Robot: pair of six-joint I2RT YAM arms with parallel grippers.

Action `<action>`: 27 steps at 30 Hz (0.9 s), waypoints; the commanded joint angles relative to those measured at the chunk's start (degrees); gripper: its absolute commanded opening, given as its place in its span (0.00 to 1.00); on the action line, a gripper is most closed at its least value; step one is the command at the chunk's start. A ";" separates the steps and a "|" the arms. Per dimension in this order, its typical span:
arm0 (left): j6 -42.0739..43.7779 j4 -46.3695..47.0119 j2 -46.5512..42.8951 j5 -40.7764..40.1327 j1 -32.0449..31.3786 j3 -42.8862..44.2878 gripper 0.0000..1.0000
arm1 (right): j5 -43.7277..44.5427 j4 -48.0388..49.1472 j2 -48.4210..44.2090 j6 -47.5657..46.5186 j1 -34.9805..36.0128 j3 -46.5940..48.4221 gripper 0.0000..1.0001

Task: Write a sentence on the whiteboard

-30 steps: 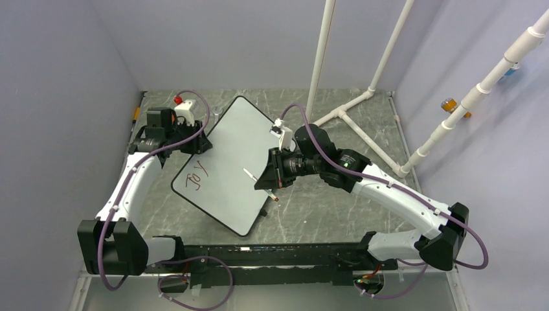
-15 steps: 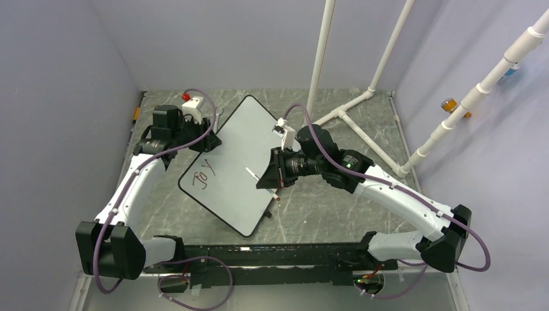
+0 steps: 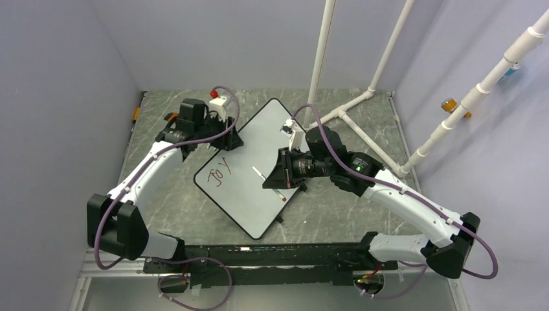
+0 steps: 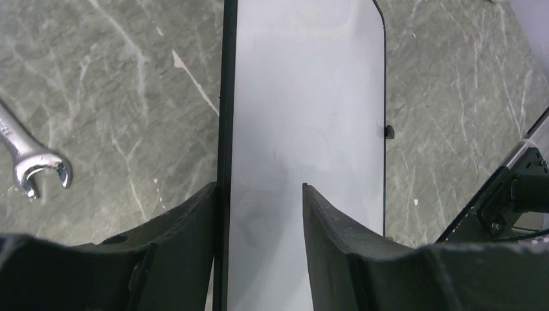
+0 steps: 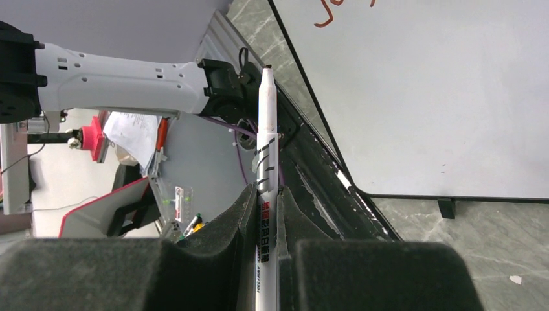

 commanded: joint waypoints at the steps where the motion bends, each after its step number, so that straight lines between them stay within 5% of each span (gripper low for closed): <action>1: 1.41 -0.44 0.75 1.31 -1.98 5.09 0.54 | 1.37 -1.38 -2.24 -1.06 -0.44 0.30 0.00; 9: 5.46 -4.77 -0.71 -0.72 -2.06 9.86 0.77 | 1.45 -2.47 -2.38 -1.99 -0.74 0.79 0.00; 15: 11.77 -8.51 -1.67 -4.38 -2.20 12.76 0.85 | 1.42 -3.52 -2.03 -2.89 -0.79 1.03 0.00; 24: 25.75 -5.25 -14.42 -18.87 -10.96 6.99 0.86 | -0.21 -10.73 0.94 -12.20 -3.22 4.66 0.00; 27: 33.60 -5.85 -17.99 -17.65 -14.95 3.56 0.85 | -0.43 -12.41 2.43 -14.84 -4.46 6.50 0.00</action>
